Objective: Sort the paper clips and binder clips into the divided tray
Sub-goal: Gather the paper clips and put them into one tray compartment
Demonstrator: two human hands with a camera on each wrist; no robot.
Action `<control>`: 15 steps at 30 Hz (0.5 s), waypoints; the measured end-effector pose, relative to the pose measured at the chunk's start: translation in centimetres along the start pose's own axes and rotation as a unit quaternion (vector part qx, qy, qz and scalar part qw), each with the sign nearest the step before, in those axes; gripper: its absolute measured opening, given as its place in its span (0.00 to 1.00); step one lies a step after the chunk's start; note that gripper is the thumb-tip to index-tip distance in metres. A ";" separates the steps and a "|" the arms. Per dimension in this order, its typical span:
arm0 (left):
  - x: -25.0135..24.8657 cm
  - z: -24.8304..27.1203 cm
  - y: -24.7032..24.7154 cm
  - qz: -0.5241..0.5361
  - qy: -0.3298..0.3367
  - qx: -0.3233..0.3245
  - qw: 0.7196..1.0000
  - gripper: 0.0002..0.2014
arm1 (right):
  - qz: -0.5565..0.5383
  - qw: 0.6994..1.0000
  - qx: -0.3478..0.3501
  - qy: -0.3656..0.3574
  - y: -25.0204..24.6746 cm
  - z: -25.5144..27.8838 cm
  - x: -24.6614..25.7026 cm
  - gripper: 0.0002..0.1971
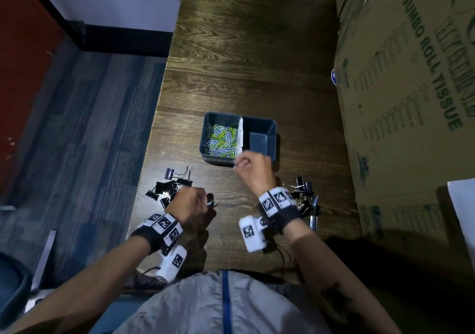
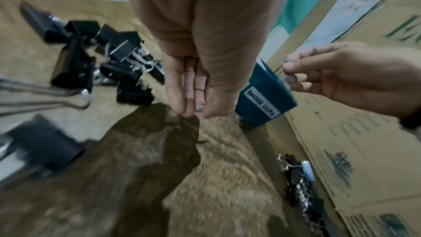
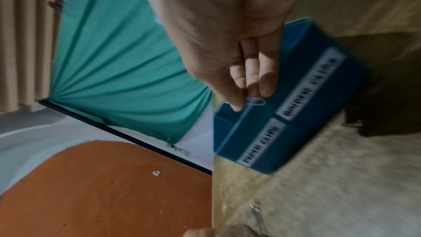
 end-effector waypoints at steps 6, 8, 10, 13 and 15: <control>-6.3 -1.3 -6.7 0.018 0.087 -0.107 0.990 0.10 | 0.006 0.998 -0.054 -0.028 -1.4 -4.2 3.6 0.06; -8.2 -2.4 -9.0 0.031 0.100 -0.144 0.984 0.07 | 0.011 0.994 -0.091 -0.053 -2.3 -3.4 3.7 0.03; -9.8 -3.6 -10.8 0.041 0.114 -0.177 0.977 0.05 | 0.006 0.989 -0.124 -0.082 -3.1 -1.8 3.1 0.02; -11.2 -5.0 -11.0 0.033 0.138 -0.179 0.974 0.02 | 0.021 0.985 -0.143 -0.094 -4.1 0.5 0.4 0.03; -10.5 -5.1 -10.9 0.032 0.145 -0.190 0.971 0.06 | 0.046 0.985 -0.147 -0.078 -4.8 1.6 -2.6 0.04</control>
Point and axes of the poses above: each hand's wrist, its own z-axis away from the middle knuckle, its own y-axis out of the palm, x = y × z, the point moved 10 cm from there along -z, towards the middle knuckle, and after that the axes turned 1 degree about z, right-handed, at the moved point
